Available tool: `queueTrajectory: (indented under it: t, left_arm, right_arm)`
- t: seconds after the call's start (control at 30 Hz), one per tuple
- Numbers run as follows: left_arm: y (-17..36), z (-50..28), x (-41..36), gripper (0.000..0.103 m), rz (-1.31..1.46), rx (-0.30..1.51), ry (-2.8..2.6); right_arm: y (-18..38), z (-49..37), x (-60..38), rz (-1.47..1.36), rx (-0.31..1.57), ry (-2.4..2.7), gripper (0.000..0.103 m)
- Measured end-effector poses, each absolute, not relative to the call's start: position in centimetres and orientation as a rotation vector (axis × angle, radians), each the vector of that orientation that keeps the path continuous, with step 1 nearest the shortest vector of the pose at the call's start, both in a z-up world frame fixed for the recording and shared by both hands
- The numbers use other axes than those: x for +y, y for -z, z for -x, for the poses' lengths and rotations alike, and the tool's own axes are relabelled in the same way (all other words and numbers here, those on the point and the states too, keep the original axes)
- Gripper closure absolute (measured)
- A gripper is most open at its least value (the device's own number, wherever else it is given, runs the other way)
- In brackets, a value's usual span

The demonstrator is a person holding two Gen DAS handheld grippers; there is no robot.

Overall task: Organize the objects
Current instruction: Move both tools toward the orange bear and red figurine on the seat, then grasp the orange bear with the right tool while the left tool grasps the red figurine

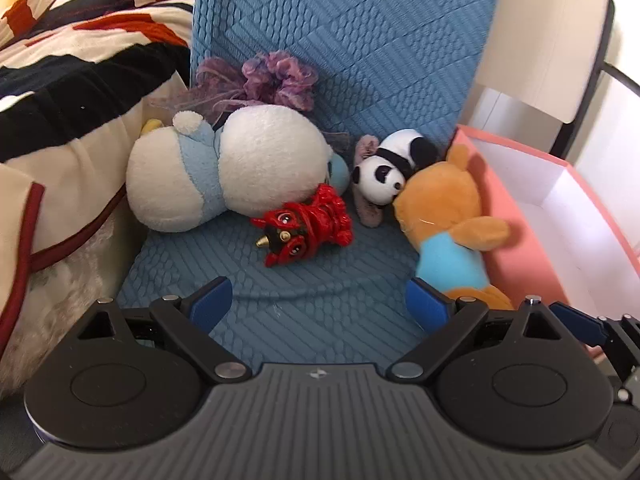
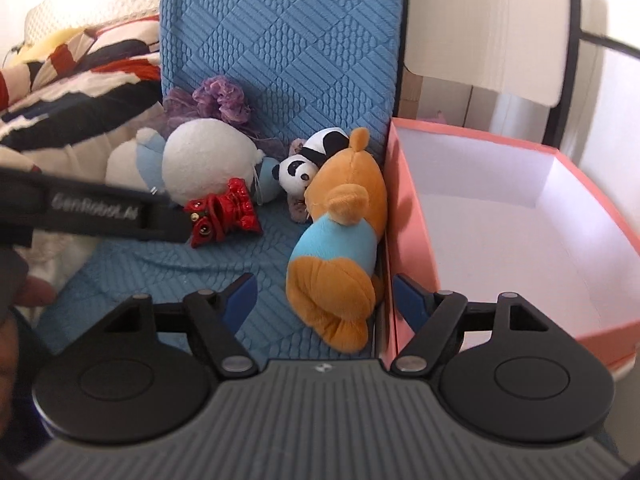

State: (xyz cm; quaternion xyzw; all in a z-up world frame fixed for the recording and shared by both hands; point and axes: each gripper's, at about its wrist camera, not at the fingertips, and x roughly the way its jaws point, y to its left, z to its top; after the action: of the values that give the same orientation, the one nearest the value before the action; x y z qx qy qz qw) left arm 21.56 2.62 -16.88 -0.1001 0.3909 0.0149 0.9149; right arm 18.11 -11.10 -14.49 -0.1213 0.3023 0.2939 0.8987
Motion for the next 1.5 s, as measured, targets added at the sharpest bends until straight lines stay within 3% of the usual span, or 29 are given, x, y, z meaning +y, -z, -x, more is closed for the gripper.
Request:
queueTrajectory:
  t: [0.3, 0.57, 0.83, 1.03, 1.2, 1.5]
  left_arm:
    - [19.3, -26.6, 4.6, 0.008, 0.258, 0.819, -0.01]
    - [21.9, -30.0, 4.7, 0.009, 0.184, 0.865, 0.002]
    - [24.2, -31.7, 5.9, 0.017, 0.2, 0.932, -0.012]
    - [25.2, -32.7, 6.0, 0.028, 0.203, 0.949, -0.002]
    - [25.0, -32.0, 6.1, 0.052, 0.245, 0.928, 0.02]
    - [22.5, -28.3, 6.7, 0.061, 0.284, 0.857, 0.002]
  right_arm:
    - [17.4, -19.0, -8.3, 0.374, 0.487, -0.598, 0.027]
    - [19.3, -20.6, -6.0, 0.495, 0.454, -0.55, 0.027]
    - [20.9, -22.2, -3.8, 0.592, 0.488, -0.507, 0.027]
    - [21.4, -22.6, -3.5, 0.623, 0.53, -0.499, 0.034]
    - [20.6, -22.5, -3.9, 0.59, 0.541, -0.498, 0.042]
    - [18.3, -20.9, -5.6, 0.478, 0.544, -0.527, 0.043]
